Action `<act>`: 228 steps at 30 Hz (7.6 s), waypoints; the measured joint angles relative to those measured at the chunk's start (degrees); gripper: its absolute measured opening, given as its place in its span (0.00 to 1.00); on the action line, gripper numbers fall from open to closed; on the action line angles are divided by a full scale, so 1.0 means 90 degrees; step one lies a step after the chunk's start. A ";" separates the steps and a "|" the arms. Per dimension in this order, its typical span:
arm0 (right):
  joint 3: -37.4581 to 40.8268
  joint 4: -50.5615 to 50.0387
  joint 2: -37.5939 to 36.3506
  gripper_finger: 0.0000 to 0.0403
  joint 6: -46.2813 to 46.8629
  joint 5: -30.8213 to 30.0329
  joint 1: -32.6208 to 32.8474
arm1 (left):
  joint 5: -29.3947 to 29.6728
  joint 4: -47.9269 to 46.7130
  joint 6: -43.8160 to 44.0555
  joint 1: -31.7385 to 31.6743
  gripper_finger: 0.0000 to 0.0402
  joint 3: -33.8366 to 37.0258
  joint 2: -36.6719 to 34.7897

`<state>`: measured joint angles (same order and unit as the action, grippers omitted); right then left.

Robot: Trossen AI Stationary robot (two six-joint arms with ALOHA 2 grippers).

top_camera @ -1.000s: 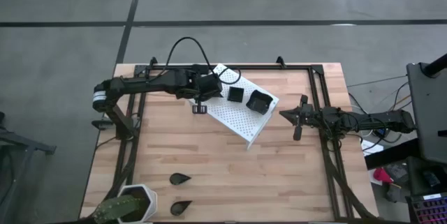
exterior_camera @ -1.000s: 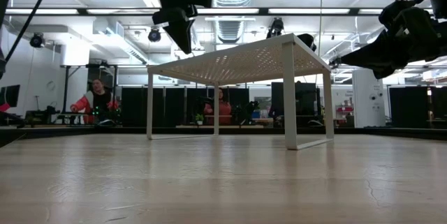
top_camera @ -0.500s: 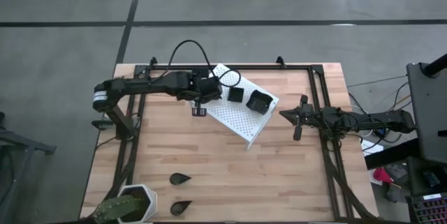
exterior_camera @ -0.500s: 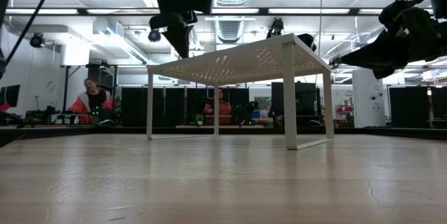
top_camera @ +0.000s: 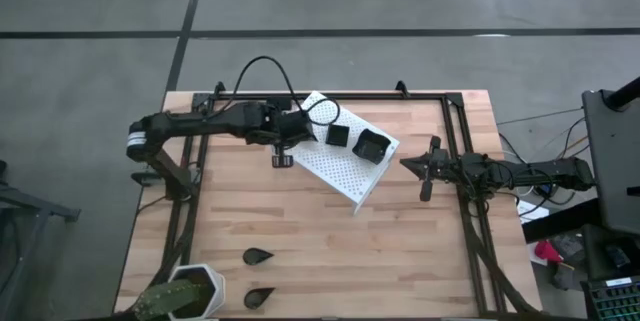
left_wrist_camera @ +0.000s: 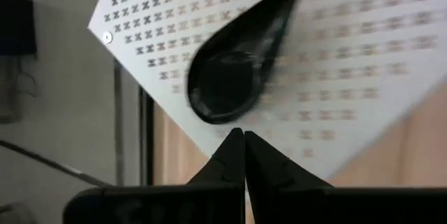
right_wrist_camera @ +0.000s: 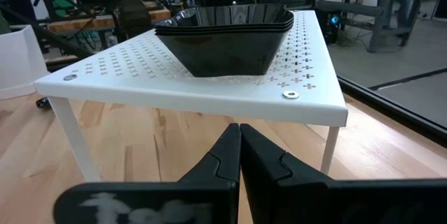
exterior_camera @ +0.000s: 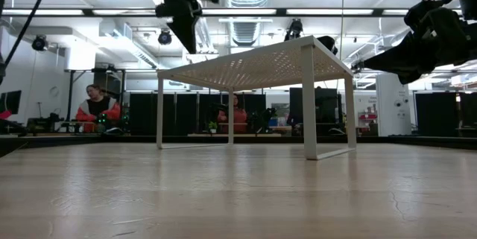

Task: Pick & Place Mini shaped plates
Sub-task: Stack the drop shaped plate on top of the other drop shaped plates on the shelf

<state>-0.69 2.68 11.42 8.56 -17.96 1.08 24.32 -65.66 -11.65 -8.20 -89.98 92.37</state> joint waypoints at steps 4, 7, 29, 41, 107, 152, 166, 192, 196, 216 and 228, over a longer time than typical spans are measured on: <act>0.0000 0.0000 0.0000 0.02 0.0000 -0.0001 0.0000 | -0.0059 -0.0006 0.0513 0.0363 0.02 0.0106 -0.0173; 0.0000 0.0000 0.0000 0.02 0.0000 0.0000 0.0002 | -0.0085 -0.0101 0.1045 0.0686 0.04 0.0130 -0.0173; 0.0000 0.0000 0.0000 0.02 -0.0001 0.0000 0.0000 | -0.0097 -0.0253 0.4305 0.3875 0.21 0.0321 -0.0166; 0.0000 0.0000 0.0000 0.02 -0.0002 0.0000 0.0000 | -0.0276 -0.0014 0.5834 0.4748 0.21 0.1091 -0.0159; 0.0000 0.0000 0.0000 0.02 0.0000 0.0000 0.0000 | -0.1504 0.3914 0.7697 0.6168 0.21 0.4076 0.0198; 0.0000 0.0000 0.0000 0.02 0.0000 -0.0002 0.0000 | -0.0605 0.1635 0.6921 0.5945 0.00 0.2897 0.0256; 0.0000 0.0000 0.0000 0.02 0.0000 -0.0001 0.0001 | 0.0213 0.0255 0.4047 0.4617 0.00 0.1528 0.0138; 0.0000 0.0000 0.0000 0.02 -0.0002 0.0000 0.0002 | -0.0464 0.0325 -0.0868 0.0940 0.00 0.0424 -0.0851; 0.0000 0.0000 0.0000 0.02 -0.0002 -0.0001 0.0001 | -0.0556 0.0686 -0.1519 0.0573 0.00 0.0431 -0.0841; 0.0000 0.0000 0.0005 0.02 0.0000 -0.0002 0.0000 | -0.1749 0.1315 -0.2056 -0.0588 0.00 0.0455 -0.0274; 0.0000 0.0002 0.0005 0.02 0.0000 0.0000 0.0000 | -0.1695 0.1125 -0.1999 -0.0644 0.00 0.0460 -0.0195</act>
<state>-0.69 2.70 11.46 8.56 -17.96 1.08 9.06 -55.53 -29.64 -14.00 -85.84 90.61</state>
